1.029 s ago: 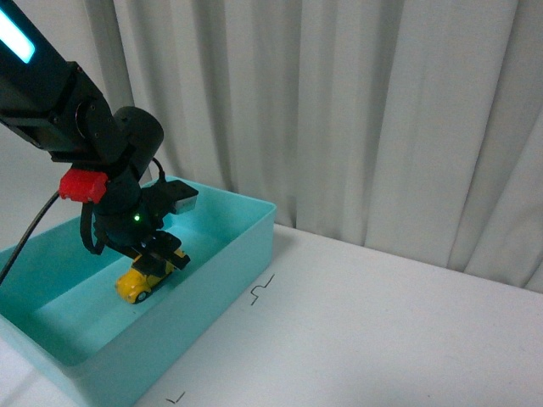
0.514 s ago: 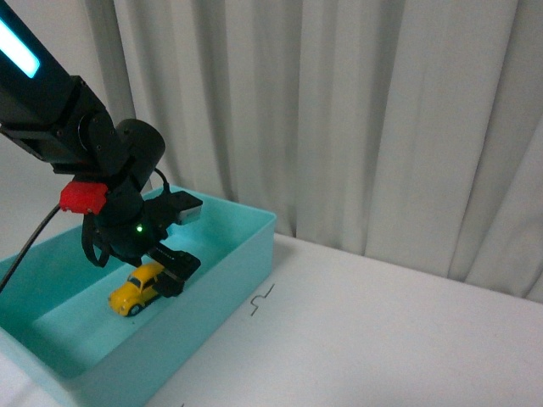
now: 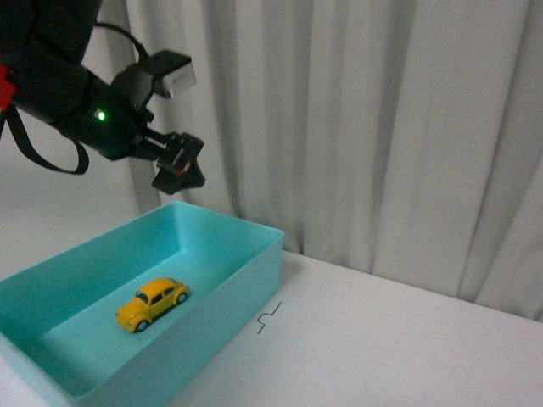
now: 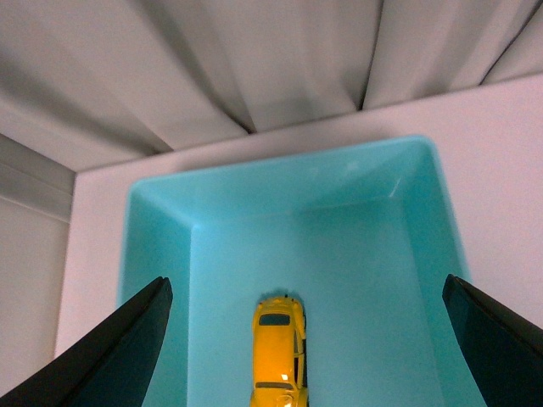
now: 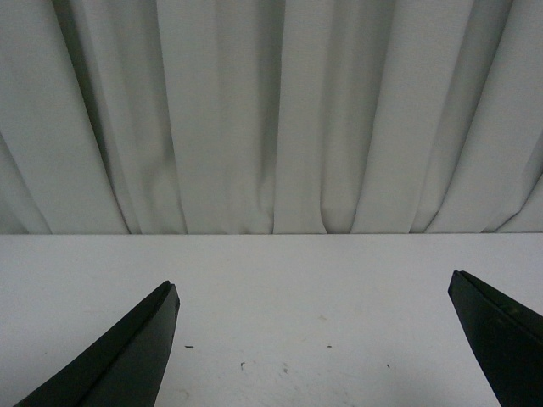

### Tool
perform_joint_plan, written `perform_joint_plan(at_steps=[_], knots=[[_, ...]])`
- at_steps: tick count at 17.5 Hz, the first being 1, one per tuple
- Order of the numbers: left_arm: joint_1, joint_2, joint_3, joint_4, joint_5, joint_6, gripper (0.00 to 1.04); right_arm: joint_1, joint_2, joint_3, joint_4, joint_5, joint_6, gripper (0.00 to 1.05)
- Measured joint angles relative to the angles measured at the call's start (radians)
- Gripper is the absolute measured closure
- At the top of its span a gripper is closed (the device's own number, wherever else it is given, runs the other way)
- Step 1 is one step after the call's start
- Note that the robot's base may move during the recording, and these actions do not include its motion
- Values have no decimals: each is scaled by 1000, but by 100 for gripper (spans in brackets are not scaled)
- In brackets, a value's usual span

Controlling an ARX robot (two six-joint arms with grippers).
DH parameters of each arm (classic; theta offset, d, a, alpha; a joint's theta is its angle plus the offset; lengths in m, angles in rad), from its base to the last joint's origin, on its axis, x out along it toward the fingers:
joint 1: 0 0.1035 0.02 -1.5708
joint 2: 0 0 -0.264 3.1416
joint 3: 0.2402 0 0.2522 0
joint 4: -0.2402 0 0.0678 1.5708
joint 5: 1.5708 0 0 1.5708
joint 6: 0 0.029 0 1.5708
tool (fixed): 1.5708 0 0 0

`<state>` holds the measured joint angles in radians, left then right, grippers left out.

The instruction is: Wind up and store yellow beetle toy

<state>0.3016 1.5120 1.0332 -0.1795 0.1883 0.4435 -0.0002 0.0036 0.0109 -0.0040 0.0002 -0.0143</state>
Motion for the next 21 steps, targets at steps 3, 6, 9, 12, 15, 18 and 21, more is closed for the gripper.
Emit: perform_joint_plan(at_steps=[3, 6, 9, 12, 15, 18, 21], knots=[[-42, -327, -171, 20, 42, -39, 7, 0, 0, 0, 0, 0, 0, 7], [-64, -606, -373, 217, 53, -163, 15, 0, 0, 0, 0, 0, 0, 7], [-114, -852, -620, 463, 2, -385, 49, 0, 0, 0, 0, 0, 0, 7], [-172, -921, -771, 482, -58, -426, 85, 0, 0, 0, 0, 0, 0, 7], [-264, -1020, -852, 495, -161, -440, 103, 0, 0, 0, 0, 0, 0, 7], [-298, -1089, -914, 478, -189, -440, 103, 0, 0, 0, 0, 0, 0, 7], [-301, -1136, -939, 463, -189, -440, 103, 0, 0, 0, 0, 0, 0, 7]])
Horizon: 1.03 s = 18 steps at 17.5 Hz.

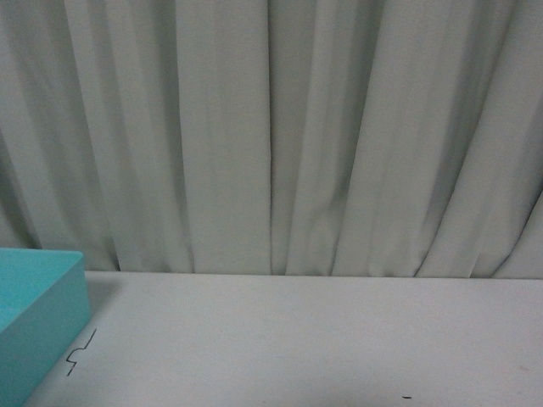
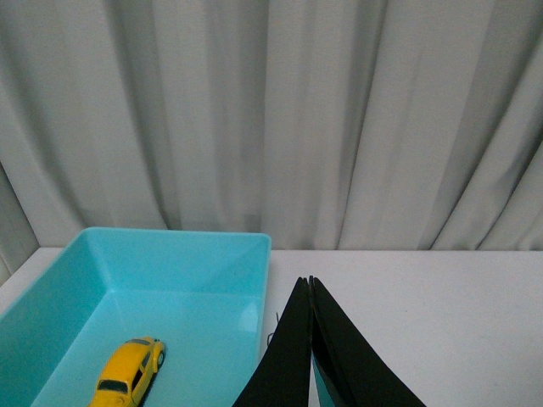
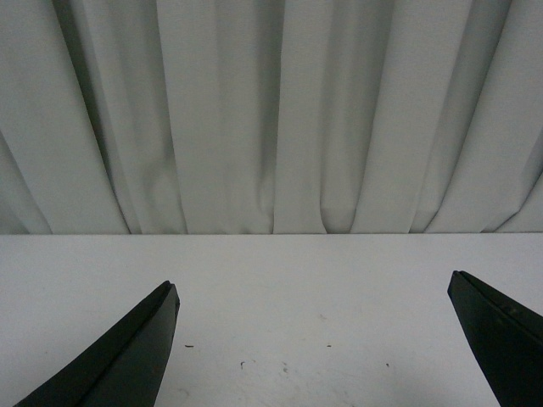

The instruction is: Wind up and store yellow beetle toy

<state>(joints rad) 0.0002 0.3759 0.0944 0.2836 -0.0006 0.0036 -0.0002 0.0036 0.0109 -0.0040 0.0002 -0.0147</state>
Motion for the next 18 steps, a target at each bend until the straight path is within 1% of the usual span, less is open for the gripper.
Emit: perform_joint_plan(at_steps=[7, 9, 12, 14, 15, 18], knots=[[0, -126, -52, -76, 0, 0, 103, 0, 0, 0, 0, 0, 0, 7], [0, -164, -85, -74, 0, 0, 103, 0, 0, 0, 0, 0, 0, 7], [0, -203, -85, -105, 0, 0, 103, 0, 0, 0, 0, 0, 0, 7], [0, -324, -84, -287, 3, 0, 103, 0, 0, 0, 0, 0, 0, 7], [0, -370, -84, -268, 3, 0, 103, 0, 0, 0, 0, 0, 0, 7], [0, -370, -84, -286, 0, 0, 103, 0, 0, 0, 1, 0, 0, 7]])
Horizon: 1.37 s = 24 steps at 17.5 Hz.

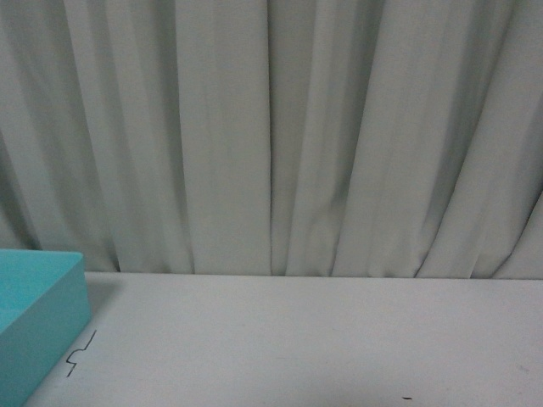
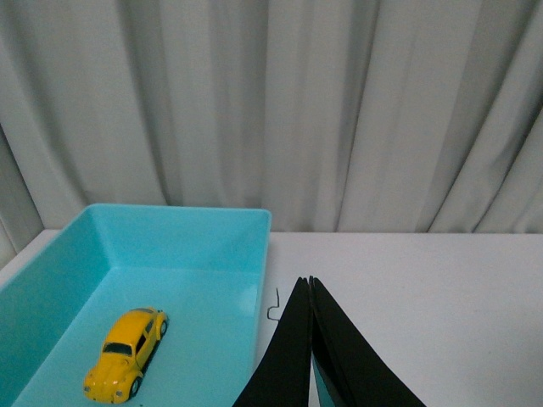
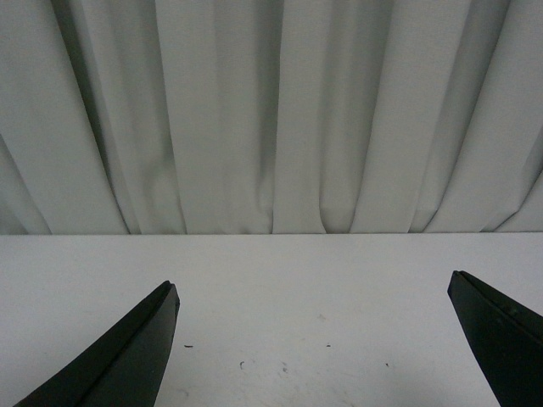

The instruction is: Wind up and store yellow beetle toy

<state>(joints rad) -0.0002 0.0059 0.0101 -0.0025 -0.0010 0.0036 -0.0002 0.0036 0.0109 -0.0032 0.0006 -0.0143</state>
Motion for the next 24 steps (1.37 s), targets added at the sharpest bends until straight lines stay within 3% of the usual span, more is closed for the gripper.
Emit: perform_joint_plan(at_steps=[2, 7, 13, 24], knots=[[0, 0, 0, -1, 0, -2, 103, 0, 0, 0, 0, 0, 0, 7], [0, 0, 0, -1, 0, -1, 55, 0, 0, 0, 0, 0, 0, 7], [0, 0, 0, -2, 0, 0, 5, 0, 0, 0, -1, 0, 0, 7], [0, 0, 0, 1, 0, 0, 7, 0, -1, 0, 1, 0, 0, 7]])
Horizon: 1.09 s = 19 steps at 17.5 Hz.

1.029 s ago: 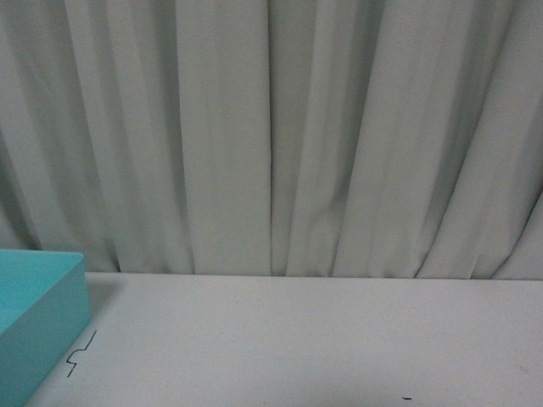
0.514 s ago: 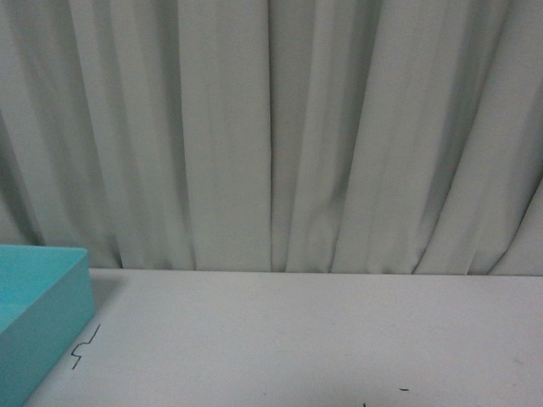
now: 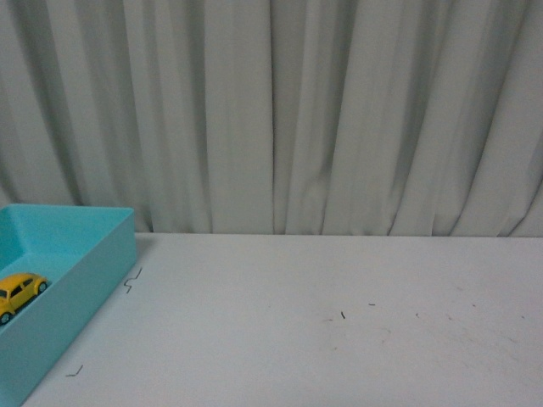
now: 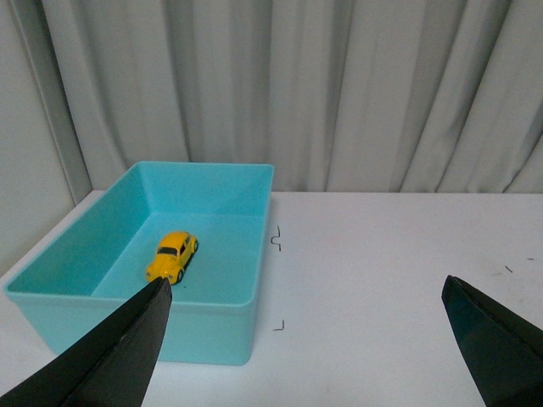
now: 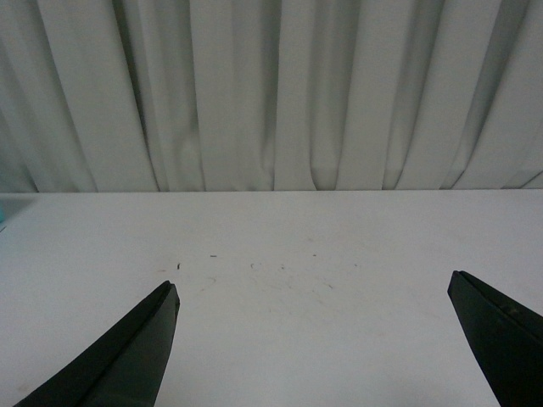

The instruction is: Wind up and store yellow beetle toy

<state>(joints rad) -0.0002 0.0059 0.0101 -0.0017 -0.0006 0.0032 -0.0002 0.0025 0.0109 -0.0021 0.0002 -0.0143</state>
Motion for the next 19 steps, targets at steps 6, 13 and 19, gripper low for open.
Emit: perform_joint_plan(at_steps=[6, 13, 19], knots=[[0, 0, 0, -2, 0, 0, 7, 0, 0, 0, -1, 0, 0, 7], [0, 0, 0, -1, 0, 0, 7, 0, 0, 0, -1, 0, 0, 7], [0, 0, 0, -1, 0, 0, 7, 0, 0, 0, -1, 0, 0, 7]])
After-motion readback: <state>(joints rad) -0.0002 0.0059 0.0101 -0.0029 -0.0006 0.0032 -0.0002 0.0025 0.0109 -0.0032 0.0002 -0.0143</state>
